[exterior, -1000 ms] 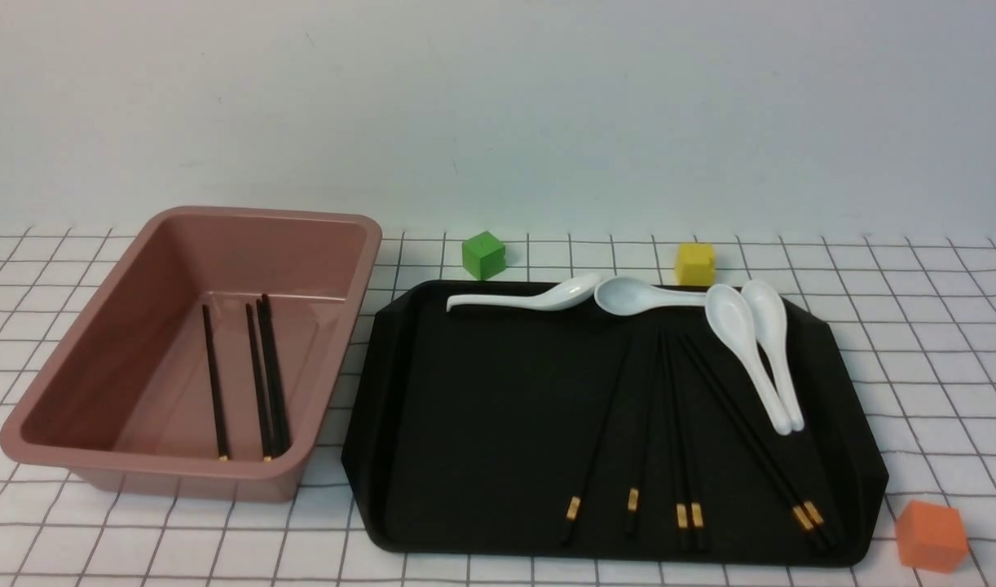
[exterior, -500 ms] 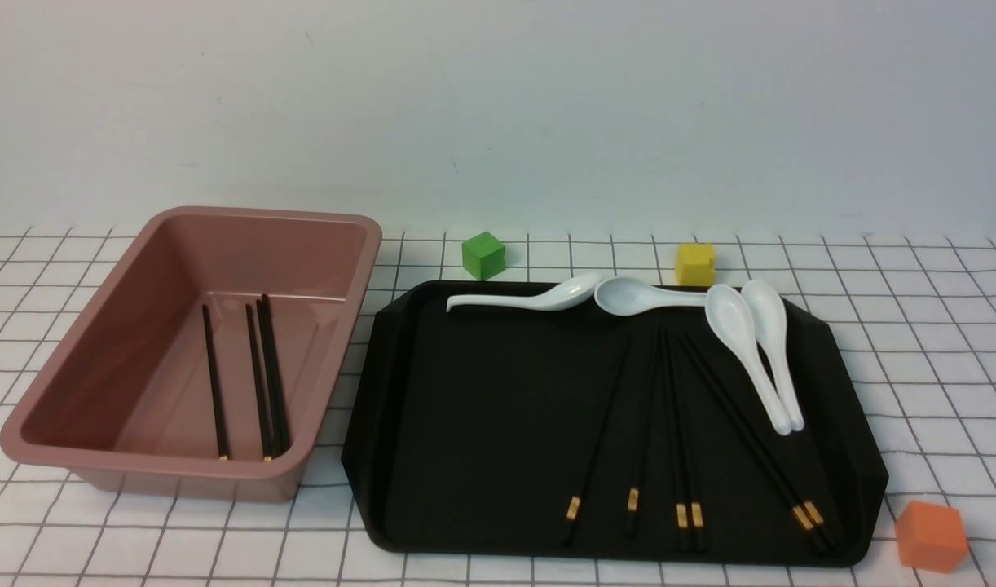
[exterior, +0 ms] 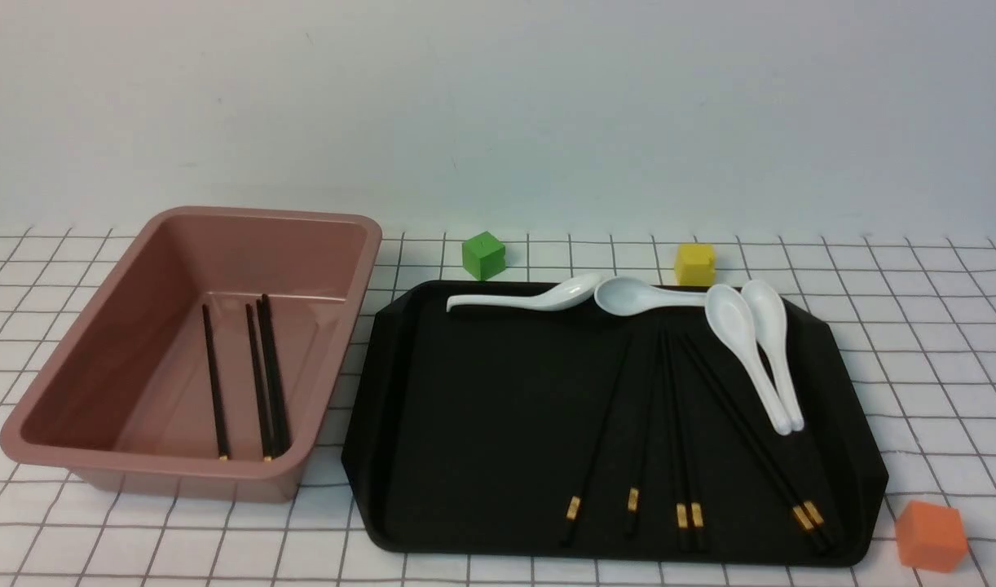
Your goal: On white black tablecloth take chopsticks from black tray and put them in box.
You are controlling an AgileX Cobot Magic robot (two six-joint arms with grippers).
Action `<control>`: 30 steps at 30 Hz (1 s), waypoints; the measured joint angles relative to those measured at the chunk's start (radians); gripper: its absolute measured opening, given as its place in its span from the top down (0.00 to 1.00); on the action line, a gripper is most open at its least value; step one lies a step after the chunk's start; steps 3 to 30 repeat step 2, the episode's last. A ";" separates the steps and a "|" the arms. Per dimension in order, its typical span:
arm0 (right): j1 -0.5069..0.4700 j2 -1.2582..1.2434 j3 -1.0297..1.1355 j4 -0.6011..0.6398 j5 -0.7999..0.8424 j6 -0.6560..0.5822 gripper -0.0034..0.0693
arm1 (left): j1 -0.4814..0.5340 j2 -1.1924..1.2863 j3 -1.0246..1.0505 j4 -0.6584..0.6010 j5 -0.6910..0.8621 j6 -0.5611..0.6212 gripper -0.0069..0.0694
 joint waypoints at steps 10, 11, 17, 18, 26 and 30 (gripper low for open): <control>0.000 0.000 0.000 0.000 0.000 0.000 0.62 | 0.000 0.000 0.000 0.000 0.000 0.000 0.88; 0.000 0.000 0.000 0.000 0.000 0.000 0.62 | 0.000 0.000 0.000 0.000 0.000 0.000 0.88; 0.000 0.000 0.000 0.000 0.000 0.000 0.62 | 0.000 0.000 0.000 0.000 0.000 0.000 0.88; 0.000 0.000 0.000 0.000 0.000 0.000 0.62 | 0.000 0.000 0.000 0.000 0.000 0.000 0.88; 0.000 0.000 0.000 0.000 0.000 0.000 0.62 | 0.000 0.000 0.000 0.000 0.000 0.000 0.88; 0.000 0.000 0.000 0.000 0.000 0.000 0.62 | 0.000 0.000 0.000 0.000 0.000 0.000 0.88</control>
